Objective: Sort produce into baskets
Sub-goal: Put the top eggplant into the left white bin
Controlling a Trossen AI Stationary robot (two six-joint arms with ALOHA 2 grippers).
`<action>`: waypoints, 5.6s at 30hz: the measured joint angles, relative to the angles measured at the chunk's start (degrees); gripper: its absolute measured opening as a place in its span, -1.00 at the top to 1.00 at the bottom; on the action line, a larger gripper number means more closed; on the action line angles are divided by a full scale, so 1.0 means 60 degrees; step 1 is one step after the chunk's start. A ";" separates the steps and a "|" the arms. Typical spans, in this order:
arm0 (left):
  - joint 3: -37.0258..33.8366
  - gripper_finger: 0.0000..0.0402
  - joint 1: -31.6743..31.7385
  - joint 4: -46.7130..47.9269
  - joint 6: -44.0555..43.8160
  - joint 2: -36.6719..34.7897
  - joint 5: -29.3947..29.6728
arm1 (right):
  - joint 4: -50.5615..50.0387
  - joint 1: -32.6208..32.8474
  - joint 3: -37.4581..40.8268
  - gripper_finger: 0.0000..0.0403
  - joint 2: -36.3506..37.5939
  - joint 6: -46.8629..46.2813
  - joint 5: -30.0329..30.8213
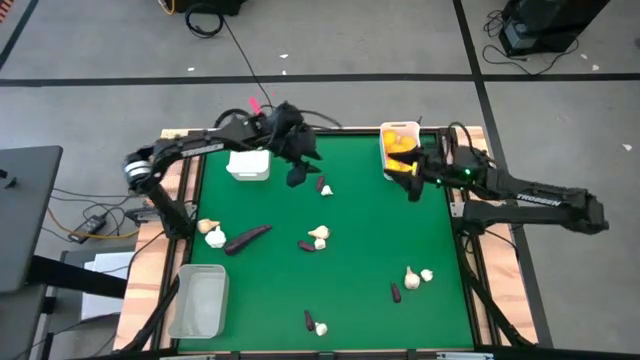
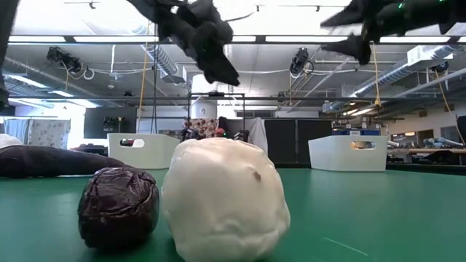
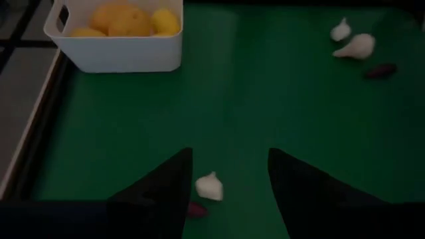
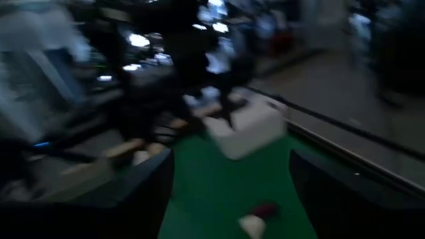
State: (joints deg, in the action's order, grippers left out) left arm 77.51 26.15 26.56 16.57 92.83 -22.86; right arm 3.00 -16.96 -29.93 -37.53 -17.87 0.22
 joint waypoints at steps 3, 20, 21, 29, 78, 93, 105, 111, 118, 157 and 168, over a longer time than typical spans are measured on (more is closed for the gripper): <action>-0.1372 0.00 -0.0195 -0.0879 -0.0574 -0.1037 0.0095 | 0.0767 0.1049 0.0014 -0.51 -0.0076 0.0379 0.0453; -0.6509 0.00 -0.3010 -0.3834 -0.3147 -0.5040 0.2918 | 0.5504 0.3026 0.1137 -0.51 -0.2459 0.1998 -0.0978; -0.6647 0.00 -0.3166 -0.3897 -0.3271 -0.5135 0.3046 | 0.5491 0.3026 0.1137 -0.50 -0.2715 0.2014 -0.0972; -0.7028 -0.01 -0.4117 -0.4420 -0.3560 -0.5063 0.3735 | 0.7540 0.3022 0.1127 -0.50 -0.5083 0.2237 -0.0944; -0.7645 -0.01 -0.4294 -0.9125 -0.4851 -0.1305 0.6057 | -0.2026 -0.0726 -0.5327 -0.08 -1.0613 0.2625 -0.0257; -0.7645 0.00 -0.4294 -0.7719 -0.4880 -0.1530 0.6322 | -0.6200 -0.0631 -0.9684 -0.08 -1.3363 0.8157 -0.0032; -0.7645 0.00 -0.4294 -0.7693 -0.4884 -0.1530 0.6399 | -0.6999 -0.0628 -1.0655 -0.02 -1.4161 1.0852 -0.0191; -0.7645 0.00 -0.4294 -0.7750 -0.4884 -0.1530 0.6726 | -0.7218 -0.0627 -1.0655 0.02 -1.4153 1.0471 -0.0203; -0.7638 -0.01 -0.3663 -0.8815 -0.5085 -0.1479 0.6764 | -0.8111 -0.0807 -1.0648 0.07 -1.3551 0.8478 -0.0831; -0.4088 -0.01 -0.1456 -0.7265 -0.6036 0.2605 0.6115 | -0.4645 0.0294 -0.4210 0.10 -0.5240 0.3423 0.0075; -0.3996 0.19 -0.1327 -0.6995 -0.6073 0.3060 0.5678 | -0.4289 0.0824 -0.4207 0.10 -0.5170 0.3402 0.0537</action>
State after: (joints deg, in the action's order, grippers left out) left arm 53.53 18.18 -15.41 -19.87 111.19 11.20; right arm -22.74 -12.02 -55.18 -68.55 2.55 3.44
